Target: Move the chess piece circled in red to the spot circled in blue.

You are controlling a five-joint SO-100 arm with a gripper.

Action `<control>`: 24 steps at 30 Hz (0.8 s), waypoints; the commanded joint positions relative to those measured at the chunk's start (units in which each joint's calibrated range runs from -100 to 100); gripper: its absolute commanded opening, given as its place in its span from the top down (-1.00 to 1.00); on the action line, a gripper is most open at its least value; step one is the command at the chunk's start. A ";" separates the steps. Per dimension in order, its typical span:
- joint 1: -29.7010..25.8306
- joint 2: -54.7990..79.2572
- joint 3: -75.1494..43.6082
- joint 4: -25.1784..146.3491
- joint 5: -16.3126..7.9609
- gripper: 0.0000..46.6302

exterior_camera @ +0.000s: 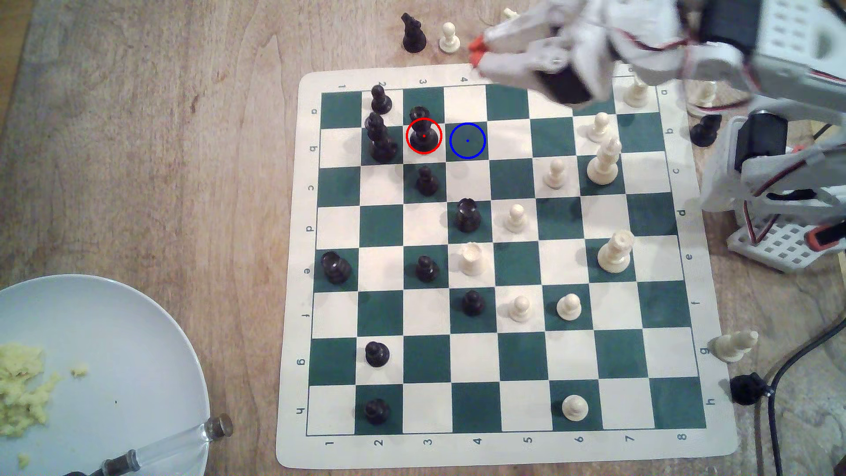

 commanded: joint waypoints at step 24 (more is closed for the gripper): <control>0.39 37.96 -36.71 12.46 -4.30 0.30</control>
